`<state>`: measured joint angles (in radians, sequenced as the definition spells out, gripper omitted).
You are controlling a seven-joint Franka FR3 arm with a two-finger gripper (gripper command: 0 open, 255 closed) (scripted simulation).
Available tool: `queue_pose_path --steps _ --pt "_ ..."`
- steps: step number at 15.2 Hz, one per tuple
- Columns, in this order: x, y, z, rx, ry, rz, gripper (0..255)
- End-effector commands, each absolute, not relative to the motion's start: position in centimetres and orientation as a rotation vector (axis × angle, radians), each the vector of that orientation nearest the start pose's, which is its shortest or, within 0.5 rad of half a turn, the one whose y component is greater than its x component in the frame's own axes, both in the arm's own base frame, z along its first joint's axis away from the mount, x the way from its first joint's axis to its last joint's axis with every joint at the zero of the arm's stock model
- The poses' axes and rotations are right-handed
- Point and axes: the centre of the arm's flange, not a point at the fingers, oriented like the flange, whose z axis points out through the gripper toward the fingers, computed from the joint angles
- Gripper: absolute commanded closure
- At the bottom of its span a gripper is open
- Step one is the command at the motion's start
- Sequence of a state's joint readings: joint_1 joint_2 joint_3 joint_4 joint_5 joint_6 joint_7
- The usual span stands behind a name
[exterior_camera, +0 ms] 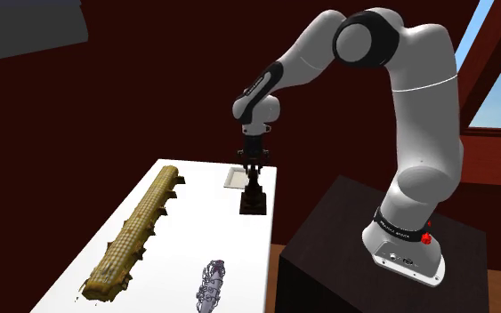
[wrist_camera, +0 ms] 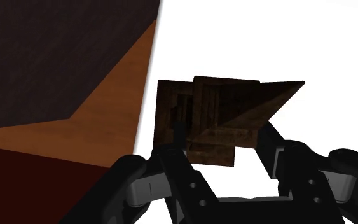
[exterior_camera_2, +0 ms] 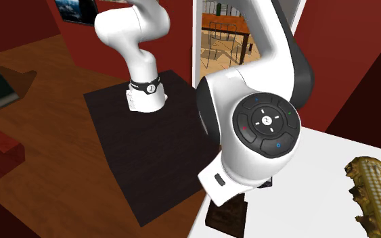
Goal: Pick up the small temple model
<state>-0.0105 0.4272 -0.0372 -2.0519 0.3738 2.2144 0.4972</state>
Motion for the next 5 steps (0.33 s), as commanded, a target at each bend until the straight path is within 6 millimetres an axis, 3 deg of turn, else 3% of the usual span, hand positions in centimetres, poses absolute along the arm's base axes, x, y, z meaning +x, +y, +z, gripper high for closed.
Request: queue_pose_path --steps 1,5 --pt "56.6 -1.5 22.2 -2.684 1.149 0.454 255" --pt "56.6 -1.5 23.4 -2.684 1.149 0.454 255"
